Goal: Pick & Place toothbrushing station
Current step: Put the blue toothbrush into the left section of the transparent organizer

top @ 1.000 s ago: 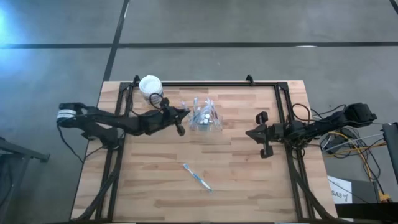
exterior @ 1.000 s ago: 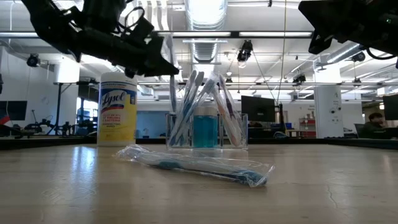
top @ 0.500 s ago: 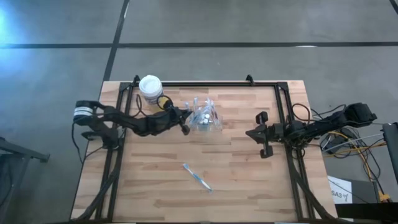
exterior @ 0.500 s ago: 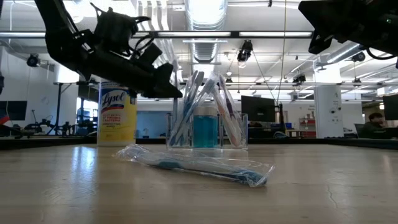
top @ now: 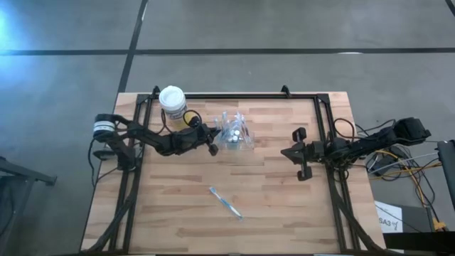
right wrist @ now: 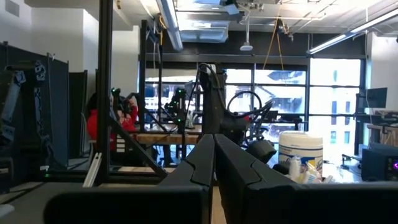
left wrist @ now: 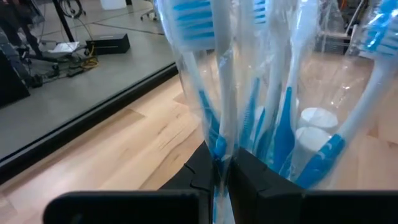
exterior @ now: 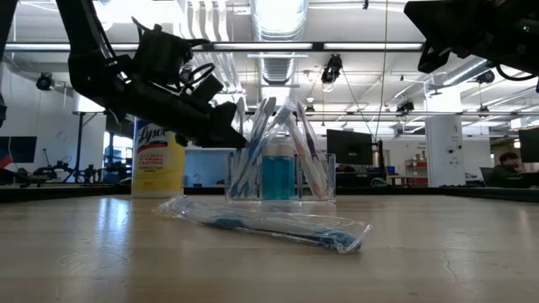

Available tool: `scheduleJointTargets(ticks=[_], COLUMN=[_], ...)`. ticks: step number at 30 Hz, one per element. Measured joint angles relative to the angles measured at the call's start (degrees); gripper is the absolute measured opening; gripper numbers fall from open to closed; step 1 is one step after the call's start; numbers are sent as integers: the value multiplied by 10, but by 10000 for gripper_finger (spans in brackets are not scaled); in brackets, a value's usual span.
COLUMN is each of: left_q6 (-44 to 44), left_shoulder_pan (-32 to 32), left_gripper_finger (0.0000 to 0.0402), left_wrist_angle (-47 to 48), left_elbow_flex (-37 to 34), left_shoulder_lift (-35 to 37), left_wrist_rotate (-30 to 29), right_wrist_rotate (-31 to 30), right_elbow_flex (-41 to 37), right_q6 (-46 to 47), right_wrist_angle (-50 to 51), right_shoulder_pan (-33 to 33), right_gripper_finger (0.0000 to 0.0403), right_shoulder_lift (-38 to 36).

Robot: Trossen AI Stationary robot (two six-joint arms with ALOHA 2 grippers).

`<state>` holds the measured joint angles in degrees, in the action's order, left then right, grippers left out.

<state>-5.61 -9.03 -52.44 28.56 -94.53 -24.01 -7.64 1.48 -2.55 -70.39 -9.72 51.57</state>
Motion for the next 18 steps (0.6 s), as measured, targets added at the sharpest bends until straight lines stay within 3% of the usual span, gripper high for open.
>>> scheduleJointTargets(ticks=[7,18], left_q6=[6,21], left_shoulder_pan=[0,0], left_gripper_finger=[67,218], left_wrist_angle=[8,8], left_elbow_flex=[-2,-6], left_shoulder_lift=[6,25], left_wrist_rotate=[12,11], right_wrist_rotate=[0,0], right_elbow_flex=[0,0], right_q6=[0,7], right_wrist_angle=[2,9], right_shoulder_pan=[0,0], right_gripper_finger=[8,8], right_shoulder_lift=[0,0])
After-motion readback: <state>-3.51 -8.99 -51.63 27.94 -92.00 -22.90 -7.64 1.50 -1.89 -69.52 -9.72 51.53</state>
